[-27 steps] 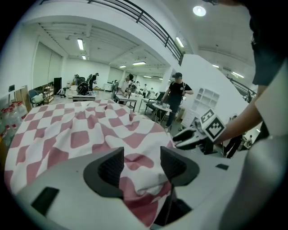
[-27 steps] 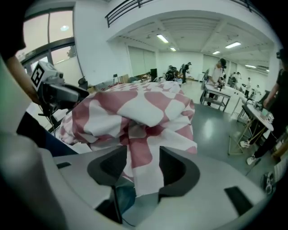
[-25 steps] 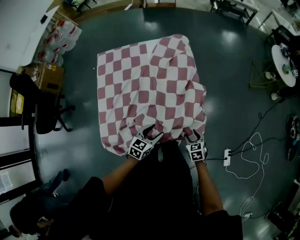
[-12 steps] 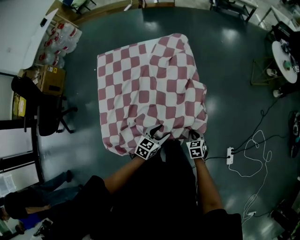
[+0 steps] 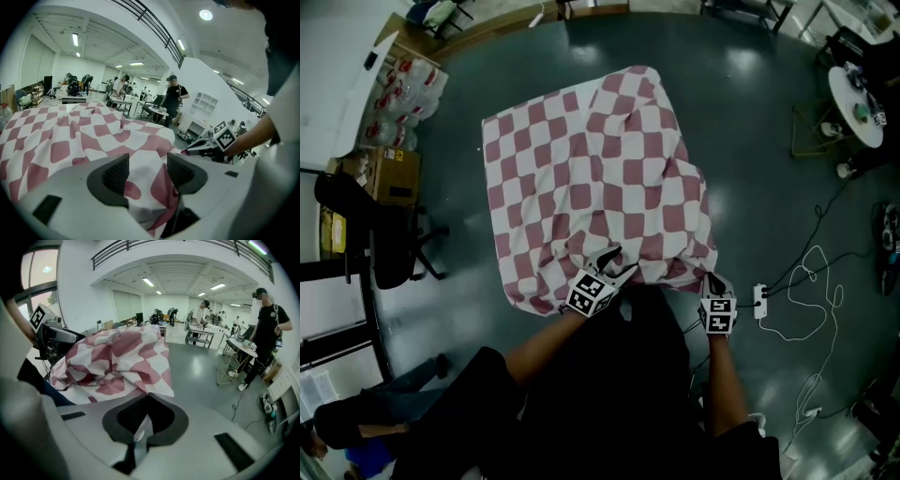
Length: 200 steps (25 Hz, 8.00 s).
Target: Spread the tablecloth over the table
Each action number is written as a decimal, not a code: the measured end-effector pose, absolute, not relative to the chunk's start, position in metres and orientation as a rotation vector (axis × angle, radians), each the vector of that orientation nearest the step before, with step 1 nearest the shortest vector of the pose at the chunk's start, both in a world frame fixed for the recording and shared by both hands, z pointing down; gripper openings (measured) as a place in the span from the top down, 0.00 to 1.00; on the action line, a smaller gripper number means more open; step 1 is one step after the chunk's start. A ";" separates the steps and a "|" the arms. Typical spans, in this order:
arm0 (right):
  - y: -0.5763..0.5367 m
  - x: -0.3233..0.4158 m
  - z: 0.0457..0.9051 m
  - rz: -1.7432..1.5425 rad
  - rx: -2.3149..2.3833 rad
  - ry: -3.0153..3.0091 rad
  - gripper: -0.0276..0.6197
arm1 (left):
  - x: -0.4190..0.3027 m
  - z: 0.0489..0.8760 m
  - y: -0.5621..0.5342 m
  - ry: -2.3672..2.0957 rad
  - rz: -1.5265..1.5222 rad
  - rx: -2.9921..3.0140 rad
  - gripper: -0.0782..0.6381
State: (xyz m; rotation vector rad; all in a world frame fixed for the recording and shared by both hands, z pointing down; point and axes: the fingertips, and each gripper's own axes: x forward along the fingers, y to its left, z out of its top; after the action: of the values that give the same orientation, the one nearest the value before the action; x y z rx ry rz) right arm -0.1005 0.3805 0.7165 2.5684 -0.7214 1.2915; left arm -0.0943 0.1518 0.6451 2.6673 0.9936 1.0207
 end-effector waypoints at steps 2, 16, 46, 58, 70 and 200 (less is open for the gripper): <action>0.405 -0.113 0.717 1.322 2.603 -0.644 0.93 | -0.094 0.645 0.152 1.011 1.022 2.666 0.54; 0.526 -0.152 0.769 1.620 2.697 -0.178 0.93 | -0.103 0.646 0.155 1.083 1.041 2.640 0.54; 0.312 -0.170 0.691 1.331 3.023 -0.898 0.93 | -0.228 0.688 0.070 0.812 1.090 2.657 0.54; 0.354 -0.210 0.680 1.312 3.042 -0.672 0.80 | -0.280 0.699 0.053 0.804 1.064 2.595 0.54; 0.306 -0.073 0.721 1.237 2.596 -0.894 0.72 | -0.201 0.684 0.088 0.719 0.987 2.664 0.54; 0.010 0.498 0.767 0.798 1.429 -1.799 0.77 | 0.280 0.712 0.085 -0.650 0.691 2.341 0.85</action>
State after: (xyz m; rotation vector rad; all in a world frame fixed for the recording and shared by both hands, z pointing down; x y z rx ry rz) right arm 0.4977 0.0104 0.7671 1.4289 -1.7993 0.7978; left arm 0.2797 0.0849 0.7122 2.3414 -0.6503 0.6911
